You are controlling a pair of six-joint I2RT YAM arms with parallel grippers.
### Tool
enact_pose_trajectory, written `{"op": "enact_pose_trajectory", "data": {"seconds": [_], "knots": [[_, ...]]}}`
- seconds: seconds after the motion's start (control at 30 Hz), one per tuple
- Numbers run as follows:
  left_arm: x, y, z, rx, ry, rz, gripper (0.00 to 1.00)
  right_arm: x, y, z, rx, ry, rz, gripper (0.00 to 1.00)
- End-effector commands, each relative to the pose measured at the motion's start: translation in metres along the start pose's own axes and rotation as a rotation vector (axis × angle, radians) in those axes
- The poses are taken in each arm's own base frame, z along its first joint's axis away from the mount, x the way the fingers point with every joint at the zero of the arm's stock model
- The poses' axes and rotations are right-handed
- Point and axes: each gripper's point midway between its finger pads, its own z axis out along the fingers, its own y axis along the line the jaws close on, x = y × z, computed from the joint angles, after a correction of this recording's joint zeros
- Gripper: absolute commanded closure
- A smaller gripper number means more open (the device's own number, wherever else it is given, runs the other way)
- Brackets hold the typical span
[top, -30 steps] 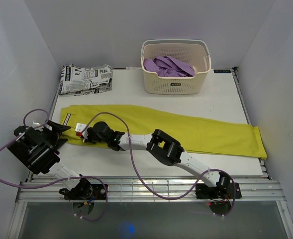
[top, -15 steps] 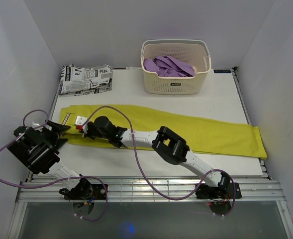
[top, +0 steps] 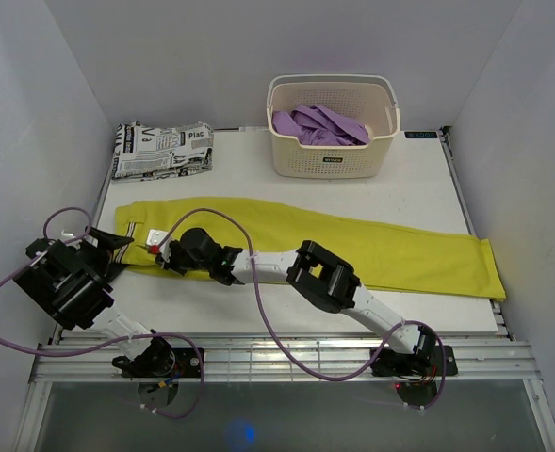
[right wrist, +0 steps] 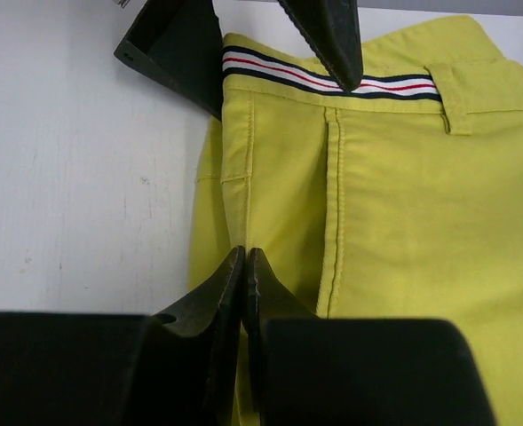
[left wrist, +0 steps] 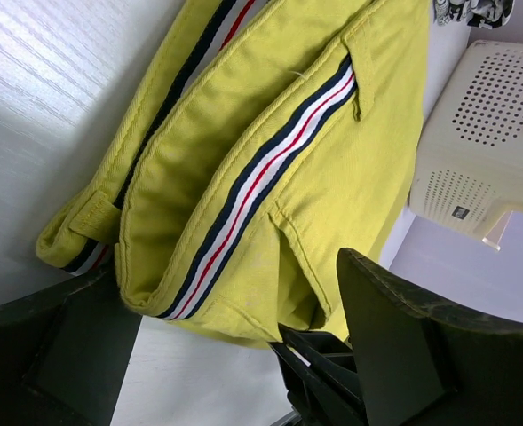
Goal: Fold and stack the trousers
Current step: Fold the trousers
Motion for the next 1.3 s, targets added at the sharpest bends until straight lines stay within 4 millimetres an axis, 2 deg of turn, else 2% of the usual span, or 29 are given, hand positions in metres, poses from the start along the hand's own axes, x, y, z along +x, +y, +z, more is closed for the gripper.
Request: {"op": "enact_pose_trajectory", "data": {"seconds": [0.0,0.03,0.1,0.17,0.23,0.33,0.37,0.43,0.47,0.5,0.57,0.6,0.63,0.7,0.73,0.8,0.83,0.87,0.93,0.97,1.07,1.1,1.13,1.17,1.2,1.23,1.27], "knots": [[0.003,0.019,0.0,-0.08,-0.016,0.038,0.03,-0.027,0.006,0.007,-0.013,-0.061,0.004,0.92],[0.002,0.014,-0.002,-0.071,-0.024,0.051,0.03,-0.036,0.003,0.01,-0.007,-0.076,-0.001,0.92],[0.001,0.008,-0.006,-0.063,-0.032,0.067,0.02,-0.028,0.003,0.017,-0.006,-0.067,-0.002,0.92],[-0.002,-0.003,-0.014,-0.057,-0.047,0.091,0.02,-0.033,0.001,0.021,-0.004,-0.077,-0.004,0.92],[-0.008,-0.013,-0.021,-0.055,-0.064,0.129,0.02,-0.029,0.002,0.024,-0.01,-0.071,-0.004,0.91],[-0.017,-0.032,-0.041,-0.072,-0.108,0.204,0.04,-0.04,0.001,0.019,-0.009,-0.075,-0.003,0.76],[-0.018,-0.038,-0.05,-0.097,-0.127,0.226,0.05,-0.049,0.0,0.009,-0.011,-0.074,-0.005,0.67],[-0.026,-0.049,-0.064,-0.121,-0.162,0.299,0.07,-0.061,-0.001,-0.007,-0.011,-0.082,-0.007,0.62],[-0.023,-0.051,-0.069,-0.139,-0.159,0.304,0.08,-0.067,-0.002,-0.016,-0.009,-0.085,-0.006,0.59],[-0.026,-0.054,-0.079,-0.179,-0.191,0.338,0.1,-0.08,-0.002,-0.036,-0.005,-0.087,-0.006,0.53],[-0.027,-0.061,-0.088,-0.185,-0.207,0.408,0.11,-0.086,-0.005,-0.055,-0.002,-0.058,-0.004,0.46],[-0.025,-0.067,-0.09,-0.162,-0.209,0.437,0.13,-0.107,-0.008,-0.072,-0.001,-0.074,-0.019,0.41],[-0.023,-0.075,-0.093,-0.14,-0.216,0.464,0.15,-0.085,-0.006,-0.083,-0.017,0.01,-0.016,0.41],[-0.015,-0.087,-0.092,-0.067,-0.185,0.547,0.21,-0.086,-0.015,-0.104,-0.03,0.076,-0.092,0.43],[-0.013,-0.09,-0.09,-0.053,-0.171,0.569,0.23,-0.061,-0.013,-0.118,-0.062,0.188,-0.092,0.44],[-0.003,-0.097,-0.083,-0.036,-0.121,0.596,0.29,-0.048,-0.019,-0.142,-0.101,0.272,-0.086,0.44],[0.003,-0.099,-0.079,-0.027,-0.094,0.608,0.32,-0.033,-0.031,-0.155,-0.1,0.324,-0.059,0.44],[0.008,-0.097,-0.074,-0.035,-0.067,0.608,0.32,-0.016,-0.029,-0.169,-0.12,0.396,-0.03,0.42],[0.022,-0.093,-0.064,-0.039,-0.02,0.644,0.35,-0.004,-0.037,-0.185,-0.108,0.436,-0.036,0.41],[0.025,-0.093,-0.061,-0.044,-0.013,0.676,0.38,0.013,-0.033,-0.194,-0.113,0.479,-0.04,0.42],[0.034,-0.093,-0.055,-0.017,0.056,0.949,0.39,0.029,-0.024,-0.207,-0.14,0.525,-0.041,0.42],[0.033,-0.091,-0.055,-0.013,0.072,1.03,0.39,0.03,-0.018,-0.208,-0.165,0.525,-0.017,0.42],[0.023,-0.094,-0.058,-0.006,0.072,1.213,0.39,0.032,-0.012,-0.209,-0.179,0.526,0.021,0.44],[0.023,-0.093,-0.059,0.003,0.094,1.285,0.42,0.031,-0.006,-0.209,-0.194,0.519,0.051,0.47],[0.02,-0.093,-0.06,0.011,0.097,1.372,0.47,0.031,0.002,-0.21,-0.226,0.508,0.094,0.56],[0.016,-0.093,-0.059,0.032,0.1,1.548,0.51,0.029,0.006,-0.208,-0.214,0.502,0.161,0.59],[0.017,-0.093,-0.059,0.054,0.104,1.626,0.53,0.03,0.007,-0.207,-0.206,0.503,0.196,0.6]]}}
